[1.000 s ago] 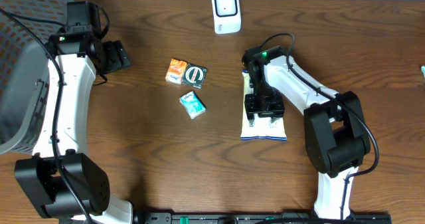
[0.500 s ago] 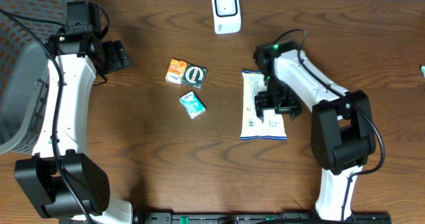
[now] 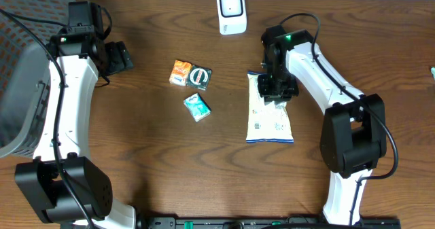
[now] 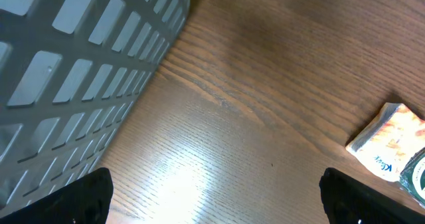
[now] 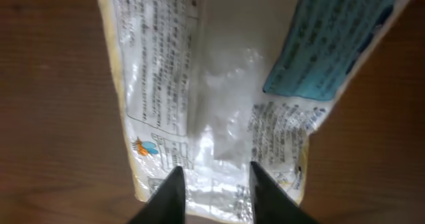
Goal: Scan the item barcode
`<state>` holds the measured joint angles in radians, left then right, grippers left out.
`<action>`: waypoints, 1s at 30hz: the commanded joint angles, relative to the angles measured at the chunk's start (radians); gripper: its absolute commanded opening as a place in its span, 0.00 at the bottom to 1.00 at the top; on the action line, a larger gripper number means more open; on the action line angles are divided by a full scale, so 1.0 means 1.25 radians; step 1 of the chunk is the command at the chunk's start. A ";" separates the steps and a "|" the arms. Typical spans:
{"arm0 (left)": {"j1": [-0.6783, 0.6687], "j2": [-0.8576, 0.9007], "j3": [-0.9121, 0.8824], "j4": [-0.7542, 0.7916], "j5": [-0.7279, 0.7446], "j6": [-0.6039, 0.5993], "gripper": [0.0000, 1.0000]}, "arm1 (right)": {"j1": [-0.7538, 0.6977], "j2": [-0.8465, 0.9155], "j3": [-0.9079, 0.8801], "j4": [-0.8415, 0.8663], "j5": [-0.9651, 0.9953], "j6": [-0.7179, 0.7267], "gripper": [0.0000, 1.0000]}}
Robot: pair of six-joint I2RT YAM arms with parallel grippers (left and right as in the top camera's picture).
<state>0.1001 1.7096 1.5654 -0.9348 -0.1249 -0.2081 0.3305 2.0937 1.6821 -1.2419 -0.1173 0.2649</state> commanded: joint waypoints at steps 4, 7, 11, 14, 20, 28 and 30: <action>0.002 0.008 -0.004 -0.002 0.002 0.007 0.98 | 0.000 0.001 -0.046 0.051 -0.013 0.010 0.19; 0.002 0.008 -0.004 -0.002 0.002 0.007 0.98 | 0.000 0.001 -0.087 0.085 -0.013 0.009 0.45; 0.002 0.008 -0.004 -0.002 0.002 0.007 0.98 | 0.000 0.001 -0.114 0.105 0.003 0.009 0.75; 0.002 0.008 -0.004 -0.002 0.002 0.007 0.98 | 0.000 0.000 -0.114 0.102 0.039 0.016 0.87; 0.002 0.008 -0.004 -0.002 0.002 0.007 0.98 | -0.013 -0.001 -0.109 0.094 0.053 0.027 0.94; 0.002 0.008 -0.004 -0.002 0.002 0.007 0.98 | -0.071 -0.001 0.017 -0.001 0.052 0.027 0.99; 0.002 0.008 -0.004 -0.002 0.002 0.007 0.98 | -0.094 -0.001 0.042 -0.003 0.045 0.027 0.99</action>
<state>0.1001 1.7096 1.5654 -0.9348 -0.1249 -0.2081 0.2573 2.0937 1.6638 -1.2415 -0.0704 0.2878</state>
